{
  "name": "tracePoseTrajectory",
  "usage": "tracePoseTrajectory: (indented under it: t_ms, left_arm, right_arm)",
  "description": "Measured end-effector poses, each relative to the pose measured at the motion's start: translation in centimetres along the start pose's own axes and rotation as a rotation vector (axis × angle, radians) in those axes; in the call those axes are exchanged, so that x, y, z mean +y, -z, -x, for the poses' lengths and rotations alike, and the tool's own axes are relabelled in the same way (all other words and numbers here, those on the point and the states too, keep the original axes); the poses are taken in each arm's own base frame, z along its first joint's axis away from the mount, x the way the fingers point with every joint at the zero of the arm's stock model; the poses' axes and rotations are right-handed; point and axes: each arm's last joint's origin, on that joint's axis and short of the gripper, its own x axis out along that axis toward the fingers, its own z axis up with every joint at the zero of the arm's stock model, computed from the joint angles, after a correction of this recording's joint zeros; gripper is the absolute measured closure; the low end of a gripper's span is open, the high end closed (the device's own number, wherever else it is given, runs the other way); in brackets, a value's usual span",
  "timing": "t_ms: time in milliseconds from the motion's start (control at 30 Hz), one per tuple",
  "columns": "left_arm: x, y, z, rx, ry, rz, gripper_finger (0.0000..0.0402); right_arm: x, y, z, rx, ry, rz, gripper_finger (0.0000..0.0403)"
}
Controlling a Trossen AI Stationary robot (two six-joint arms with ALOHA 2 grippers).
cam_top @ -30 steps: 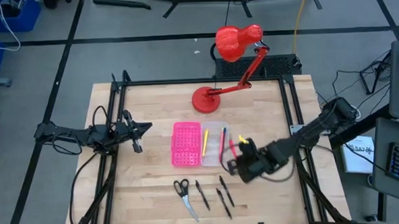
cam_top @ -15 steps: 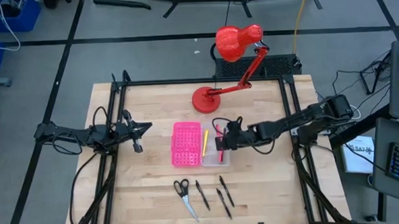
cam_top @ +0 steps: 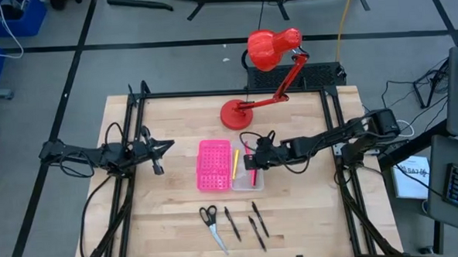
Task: Pick & place school supplies into a supply box
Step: Put the pink pen into the pink supply box
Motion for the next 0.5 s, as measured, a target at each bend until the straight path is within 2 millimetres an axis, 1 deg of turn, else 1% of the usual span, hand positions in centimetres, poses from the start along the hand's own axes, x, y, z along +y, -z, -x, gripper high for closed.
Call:
tracePoseTrajectory:
  t_ms: [133, 300, 367, 500]
  left_arm:
    - [0.0, -0.2, 0.0, -0.015, -0.004, 0.003, 0.0371]
    - [0.0, -0.1, 0.0, -0.011, -0.003, -0.002, 0.0371]
    - [0.0, -0.1, 0.0, -0.011, -0.003, -0.001, 0.0371]
    - [0.0, -0.1, 0.0, -0.006, -0.001, -0.004, 0.0371]
  right_arm:
    - [1.1, 0.4, -1.6, 0.058, 0.040, 0.026, 0.0385]
    - [1.4, 0.5, -3.5, 0.112, 0.205, 0.043, 0.0385]
    - [1.4, 0.2, -4.0, 0.116, 0.251, 0.050, 0.0385]
    - [1.4, -0.2, -4.2, 0.112, 0.267, 0.058, 0.0385]
